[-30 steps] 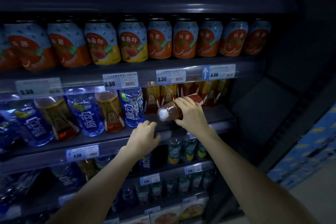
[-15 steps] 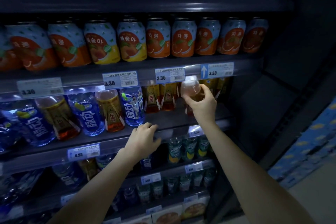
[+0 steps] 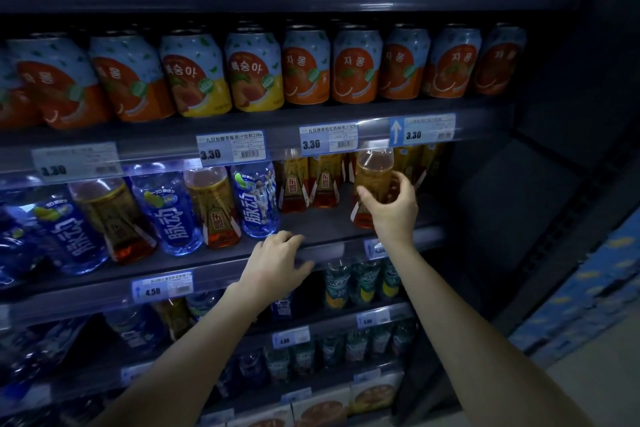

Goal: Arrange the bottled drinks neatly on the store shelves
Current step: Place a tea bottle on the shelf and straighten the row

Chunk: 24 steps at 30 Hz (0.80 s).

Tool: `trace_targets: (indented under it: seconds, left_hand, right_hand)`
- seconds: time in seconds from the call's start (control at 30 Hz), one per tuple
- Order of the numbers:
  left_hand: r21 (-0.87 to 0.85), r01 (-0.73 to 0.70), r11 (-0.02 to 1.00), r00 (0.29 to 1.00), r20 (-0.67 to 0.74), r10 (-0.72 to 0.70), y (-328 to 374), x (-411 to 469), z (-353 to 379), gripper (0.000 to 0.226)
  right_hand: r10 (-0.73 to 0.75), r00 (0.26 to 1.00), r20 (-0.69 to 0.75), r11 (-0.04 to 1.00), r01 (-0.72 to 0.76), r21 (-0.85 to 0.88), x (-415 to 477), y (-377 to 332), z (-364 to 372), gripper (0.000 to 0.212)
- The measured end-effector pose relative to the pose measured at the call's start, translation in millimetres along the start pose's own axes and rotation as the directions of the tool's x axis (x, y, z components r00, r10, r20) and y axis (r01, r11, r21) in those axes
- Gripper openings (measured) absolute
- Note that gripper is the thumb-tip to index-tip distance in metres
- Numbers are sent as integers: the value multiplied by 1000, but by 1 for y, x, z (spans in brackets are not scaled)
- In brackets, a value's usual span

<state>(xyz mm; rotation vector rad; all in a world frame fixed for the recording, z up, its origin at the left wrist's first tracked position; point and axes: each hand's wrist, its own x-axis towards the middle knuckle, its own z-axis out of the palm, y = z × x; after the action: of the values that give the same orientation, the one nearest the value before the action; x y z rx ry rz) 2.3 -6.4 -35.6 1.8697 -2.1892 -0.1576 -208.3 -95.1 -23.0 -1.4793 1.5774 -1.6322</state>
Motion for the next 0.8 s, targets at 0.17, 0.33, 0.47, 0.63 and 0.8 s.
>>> trace_targets:
  seconds: [0.17, 0.33, 0.47, 0.63, 0.8]
  left_hand:
    - [55, 32, 998, 999, -42, -30, -1, -5, 6, 69]
    - [75, 34, 997, 997, -74, -28, -1, -9, 10, 75]
    - [88, 34, 996, 996, -84, -26, -2, -12, 11, 75]
    - [80, 37, 996, 997, -75, -31, -2, -11, 11, 75]
    - [85, 32, 996, 996, -82, -25, -3, -12, 13, 73]
  right_hand:
    - [16, 999, -33, 996, -19, -85, -10, 15, 5, 69]
    - [45, 999, -19, 994, -47, -99, 1, 11, 14, 66]
    - [73, 997, -29, 993, -76, -96, 5, 10, 20, 65]
    - [50, 999, 10, 989, -48, -140, 11, 13, 22, 61]
    - [81, 993, 84, 988, -69, -140, 27, 12, 25, 60]
